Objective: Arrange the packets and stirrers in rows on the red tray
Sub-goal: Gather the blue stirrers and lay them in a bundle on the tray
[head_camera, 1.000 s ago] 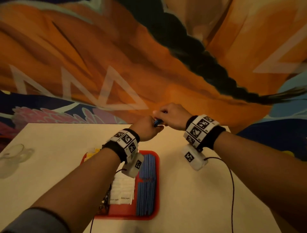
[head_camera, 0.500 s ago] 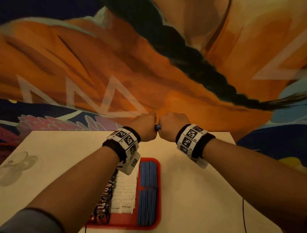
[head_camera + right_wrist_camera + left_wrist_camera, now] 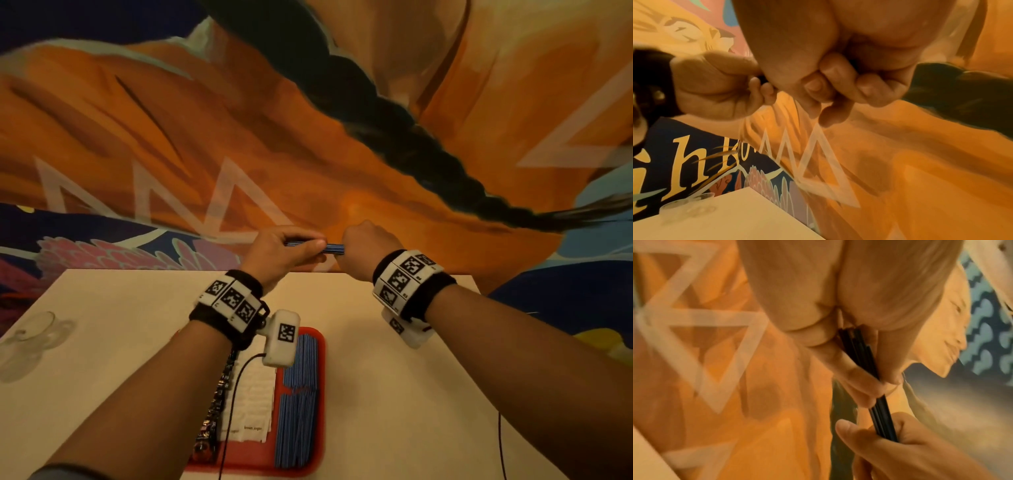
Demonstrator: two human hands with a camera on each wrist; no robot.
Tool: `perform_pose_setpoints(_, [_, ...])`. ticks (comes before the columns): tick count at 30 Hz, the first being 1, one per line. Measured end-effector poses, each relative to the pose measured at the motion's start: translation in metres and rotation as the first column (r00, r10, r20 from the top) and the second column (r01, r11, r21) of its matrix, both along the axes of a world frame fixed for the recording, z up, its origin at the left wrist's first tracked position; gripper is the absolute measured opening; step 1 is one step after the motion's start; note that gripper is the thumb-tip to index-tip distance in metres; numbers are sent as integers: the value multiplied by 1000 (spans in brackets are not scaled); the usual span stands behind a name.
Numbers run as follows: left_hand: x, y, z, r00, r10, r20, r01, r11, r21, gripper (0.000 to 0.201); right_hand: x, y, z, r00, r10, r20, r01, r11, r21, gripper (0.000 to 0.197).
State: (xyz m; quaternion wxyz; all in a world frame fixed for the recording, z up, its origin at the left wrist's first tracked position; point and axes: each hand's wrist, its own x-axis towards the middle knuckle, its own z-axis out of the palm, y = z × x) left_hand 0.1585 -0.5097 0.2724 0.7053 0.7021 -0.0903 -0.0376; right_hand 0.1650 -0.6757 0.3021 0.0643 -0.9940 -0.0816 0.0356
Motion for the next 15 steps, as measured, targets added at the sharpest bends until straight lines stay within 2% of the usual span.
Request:
perform_pose_setpoints(3, [0, -7, -5, 1000, 11, -10, -11, 1000, -11, 9, -3, -5, 0, 999, 26, -35, -23, 995, 93, 19])
perform_pose_setpoints(5, [-1, -7, -5, 1000, 26, -13, -26, 1000, -10, 8, -3, -17, -3, 993, 105, -62, -83, 956, 280, 26])
perform_pose_setpoints(6, [-2, -6, -5, 999, 34, -20, -34, 999, -30, 7, -3, -23, -4, 988, 147, -38, -118, 901, 418, 28])
perform_pose_setpoints(7, [-2, -5, -4, 999, 43, -28, -45, 997, -60, 6, -3, -27, -5, 987, 162, 14, -140, 805, 577, 28])
perform_pose_setpoints(9, [-3, -5, -4, 998, 52, -47, -57, 992, -113, 6, -1, -29, -9, 996, 71, 55, -83, 495, 865, 29])
perform_pose_setpoints(10, [-4, -8, -4, 997, 52, -53, -58, 991, -122, 8, 0, -26, -13, 1000, 18, 20, -25, 340, 940, 33])
perform_pose_setpoints(11, [-5, -12, -5, 997, 48, -55, -55, 991, -120, 9, 0, -21, -15, 1000, -9, -20, 21, 222, 975, 39])
perform_pose_setpoints(12, [-6, -16, -6, 998, 41, -55, -47, 992, -121, 8, 0, -14, -16, 999, -15, -52, 54, 157, 986, 43])
perform_pose_setpoints(13, [-8, -19, -6, 998, 36, -53, -43, 990, -133, 6, -1, -7, -18, 997, -13, -73, 75, 126, 989, 44])
perform_pose_setpoints(15, [-9, -21, -7, 998, 38, -54, -46, 985, -164, 10, -3, 2, -21, 996, -6, -93, 93, 125, 988, 39])
